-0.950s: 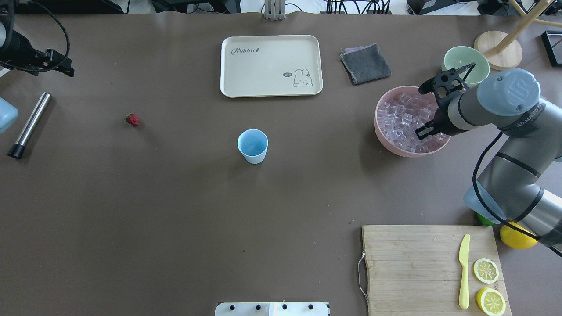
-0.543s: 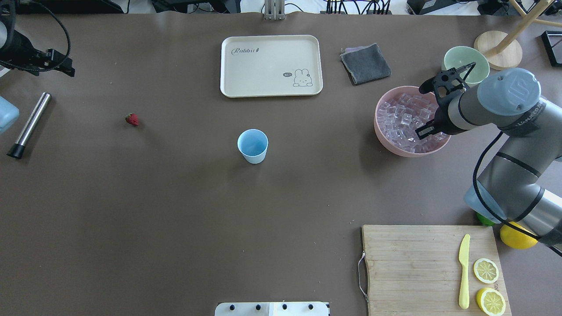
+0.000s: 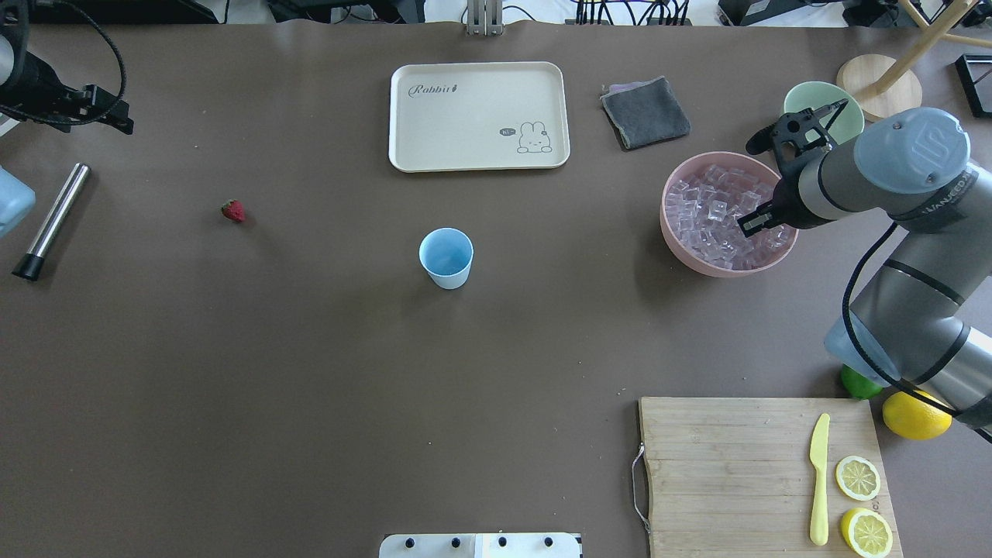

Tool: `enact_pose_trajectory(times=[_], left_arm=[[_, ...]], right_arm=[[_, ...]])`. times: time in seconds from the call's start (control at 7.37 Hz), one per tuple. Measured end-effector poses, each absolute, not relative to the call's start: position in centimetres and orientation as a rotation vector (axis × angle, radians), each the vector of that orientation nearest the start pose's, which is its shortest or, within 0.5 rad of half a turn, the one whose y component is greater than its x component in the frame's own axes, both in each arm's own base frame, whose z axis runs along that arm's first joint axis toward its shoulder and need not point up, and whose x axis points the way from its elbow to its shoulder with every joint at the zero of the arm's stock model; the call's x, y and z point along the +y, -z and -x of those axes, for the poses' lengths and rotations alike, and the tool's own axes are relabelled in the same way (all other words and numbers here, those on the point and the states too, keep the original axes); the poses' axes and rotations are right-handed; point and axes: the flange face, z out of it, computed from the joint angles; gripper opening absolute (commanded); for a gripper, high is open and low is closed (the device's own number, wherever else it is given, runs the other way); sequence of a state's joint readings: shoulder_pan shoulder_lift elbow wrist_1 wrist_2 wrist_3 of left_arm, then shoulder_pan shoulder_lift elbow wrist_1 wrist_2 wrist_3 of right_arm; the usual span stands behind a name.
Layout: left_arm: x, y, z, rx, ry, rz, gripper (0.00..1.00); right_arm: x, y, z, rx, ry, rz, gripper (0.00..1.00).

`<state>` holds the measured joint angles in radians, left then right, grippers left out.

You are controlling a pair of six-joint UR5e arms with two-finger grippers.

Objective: Mash ice and strawberries in cup
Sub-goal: 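Carry the ice cube over the light-blue cup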

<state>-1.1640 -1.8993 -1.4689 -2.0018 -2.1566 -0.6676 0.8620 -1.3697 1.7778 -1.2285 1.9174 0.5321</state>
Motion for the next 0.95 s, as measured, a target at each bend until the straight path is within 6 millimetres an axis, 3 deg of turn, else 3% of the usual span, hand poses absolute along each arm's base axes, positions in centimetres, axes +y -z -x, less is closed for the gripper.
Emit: enact_pose_trajectory(times=[0.27, 0.41, 0.54, 0.68, 0.95], left_arm=[[-62.6, -48.0, -19.2, 0.8, 0.047, -0.265, 0.98], [-62.5, -48.0, -19.4, 0.799, 0.045, -0.266, 0.98], [-62.5, -48.0, -19.5, 0.799, 0.043, -0.266, 0.98], [-62.5, -48.0, -19.6, 0.799, 0.043, -0.266, 0.98], [-62.5, -48.0, -19.6, 0.798, 0.042, -0.266, 0.98]], right_arm=[[-52.0, -39.0, 28.7, -0.741, 0.271, -0.41, 0.0], [-52.9, -34.9, 29.9, -0.758, 0.242, -0.398, 0.0], [-53.1, -29.9, 32.7, -0.771, 0.2, -0.377, 0.0], [-52.6, -24.3, 36.8, -0.792, 0.152, -0.368, 0.0], [-49.6, -13.7, 45.3, -0.84, 0.041, -0.346, 0.0]])
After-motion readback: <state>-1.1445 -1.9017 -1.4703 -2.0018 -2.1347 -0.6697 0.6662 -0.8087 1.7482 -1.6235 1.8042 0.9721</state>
